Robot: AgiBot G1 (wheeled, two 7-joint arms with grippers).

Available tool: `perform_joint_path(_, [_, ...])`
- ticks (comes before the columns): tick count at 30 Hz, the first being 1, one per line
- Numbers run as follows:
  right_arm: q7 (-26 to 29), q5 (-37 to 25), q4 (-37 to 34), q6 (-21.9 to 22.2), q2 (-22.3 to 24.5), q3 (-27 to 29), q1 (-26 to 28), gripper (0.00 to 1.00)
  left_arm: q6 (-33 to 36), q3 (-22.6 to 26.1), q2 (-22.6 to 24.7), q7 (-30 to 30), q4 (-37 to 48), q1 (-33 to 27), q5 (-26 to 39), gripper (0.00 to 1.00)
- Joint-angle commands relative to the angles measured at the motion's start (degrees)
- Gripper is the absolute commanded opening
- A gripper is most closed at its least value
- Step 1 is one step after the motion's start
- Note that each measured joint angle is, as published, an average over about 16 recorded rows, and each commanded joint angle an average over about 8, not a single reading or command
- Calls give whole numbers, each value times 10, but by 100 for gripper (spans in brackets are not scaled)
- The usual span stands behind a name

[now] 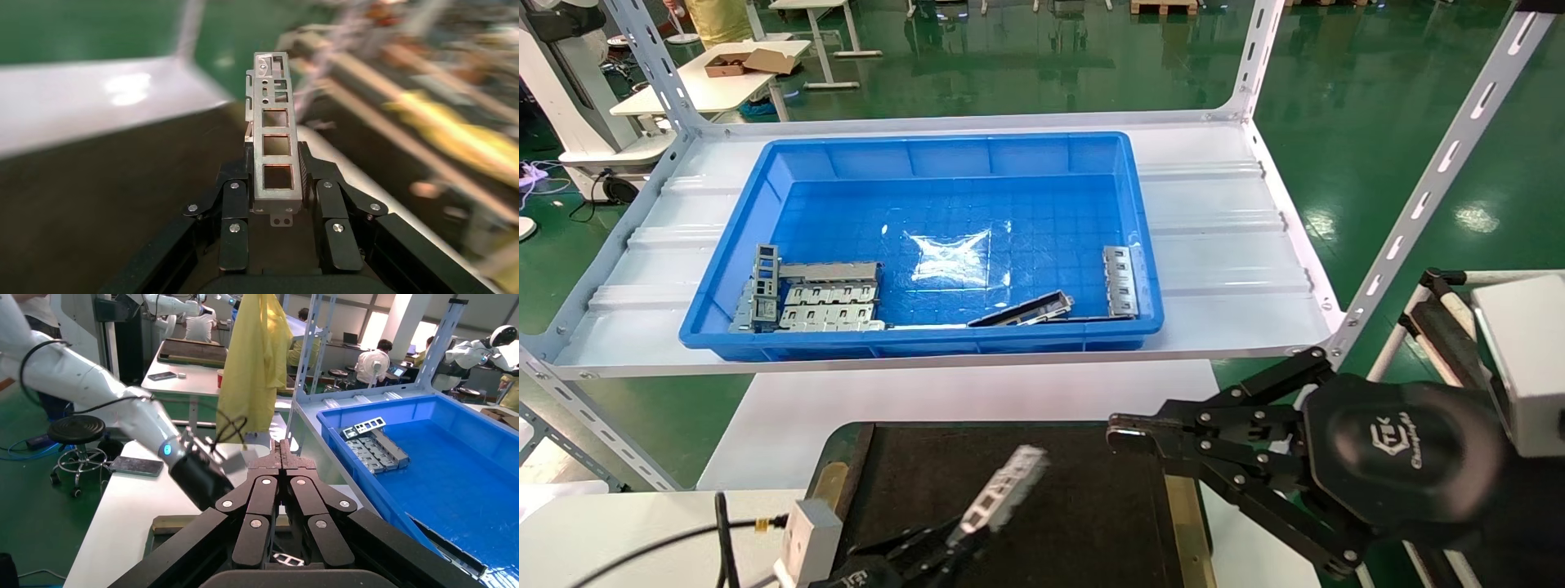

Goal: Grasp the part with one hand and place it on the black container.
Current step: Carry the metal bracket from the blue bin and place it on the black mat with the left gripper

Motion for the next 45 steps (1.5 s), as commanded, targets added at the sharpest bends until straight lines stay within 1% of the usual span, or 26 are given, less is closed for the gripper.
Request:
perform_joint_path(1, [0, 0, 0, 0, 0, 0, 0, 0, -63, -1, 7, -1, -11, 30, 5, 0])
perform_joint_path(6, [0, 0, 0, 0, 0, 0, 0, 0, -136, 9, 40, -17, -11, 43, 7, 0])
perform_joint_path(12, [0, 0, 0, 0, 0, 0, 0, 0, -208, 33, 73, -50, -9, 35, 3, 0])
perform_joint_path(20, [0, 1, 0, 0, 0, -1, 0, 0, -304, 86, 118, -82, -1, 4, 5, 0])
perform_joint_path(26, [0, 1, 0, 0, 0, -1, 0, 0, -367, 125, 142, -97, 4, -13, -2, 0])
perform_joint_path(35, [-1, 1, 0, 1, 1, -1, 0, 0, -438, 169, 165, -111, 14, -34, -27, 0])
perform_joint_path(45, [-1, 1, 0, 1, 1, -2, 0, 0, -474, 194, 186, -110, 32, -56, -43, 0])
